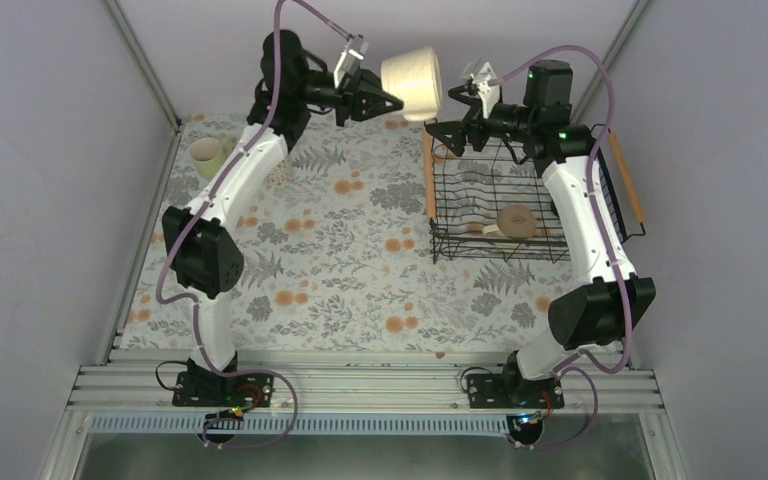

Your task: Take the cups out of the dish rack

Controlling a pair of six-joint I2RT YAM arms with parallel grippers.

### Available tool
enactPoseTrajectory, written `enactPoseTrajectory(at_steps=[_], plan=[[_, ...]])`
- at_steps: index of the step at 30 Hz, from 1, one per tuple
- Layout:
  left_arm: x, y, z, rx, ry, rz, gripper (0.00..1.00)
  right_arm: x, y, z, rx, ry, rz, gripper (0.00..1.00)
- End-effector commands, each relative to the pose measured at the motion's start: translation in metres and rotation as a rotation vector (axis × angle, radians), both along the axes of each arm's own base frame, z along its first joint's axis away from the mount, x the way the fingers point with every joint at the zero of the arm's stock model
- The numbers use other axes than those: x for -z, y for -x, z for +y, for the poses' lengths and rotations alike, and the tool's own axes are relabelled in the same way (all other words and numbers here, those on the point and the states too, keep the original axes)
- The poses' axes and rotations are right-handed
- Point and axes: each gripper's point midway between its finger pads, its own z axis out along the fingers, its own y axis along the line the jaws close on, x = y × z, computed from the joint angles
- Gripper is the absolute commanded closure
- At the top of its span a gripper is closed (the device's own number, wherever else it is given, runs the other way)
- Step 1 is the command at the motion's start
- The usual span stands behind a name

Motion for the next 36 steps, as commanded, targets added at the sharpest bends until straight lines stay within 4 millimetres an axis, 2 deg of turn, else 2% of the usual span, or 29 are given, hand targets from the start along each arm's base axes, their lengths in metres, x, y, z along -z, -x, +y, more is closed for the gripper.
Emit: enactPoseTrajectory(at_steps=[1,7,13,16,19,25,29,32,36], plan=[[-0.002,-0.039,0.010,-0.354,-0.099,-0.244,0.98,0.011,-0.013,-0.022,0.146,0.176,-0.058,0.00],[0.027,-0.114,0.040,-0.728,-0.368,-0.378,0.98,0.038,-0.021,-0.059,0.300,0.400,-0.061,0.00],[0.070,-0.156,0.082,-0.961,-0.657,-0.528,0.98,0.051,-0.032,-0.111,0.503,0.648,-0.086,0.00],[0.091,-0.171,0.100,-1.014,-0.800,-0.588,0.98,0.058,-0.033,-0.125,0.527,0.711,-0.074,0.00],[0.117,-0.179,0.112,-1.005,-0.929,-0.612,0.98,0.067,-0.034,-0.135,0.538,0.741,-0.046,0.00],[0.187,-0.183,0.124,-0.877,-1.155,-0.602,0.98,0.083,-0.029,-0.144,0.521,0.765,0.010,0.00],[0.227,-0.174,0.123,-0.734,-1.238,-0.585,0.98,0.085,-0.022,-0.145,0.513,0.770,0.012,0.00],[0.250,-0.166,0.120,-0.647,-1.280,-0.573,0.98,0.087,-0.017,-0.146,0.507,0.772,0.013,0.00],[0.270,-0.155,0.112,-0.563,-1.311,-0.564,0.98,0.091,-0.010,-0.147,0.499,0.774,0.016,0.00]])
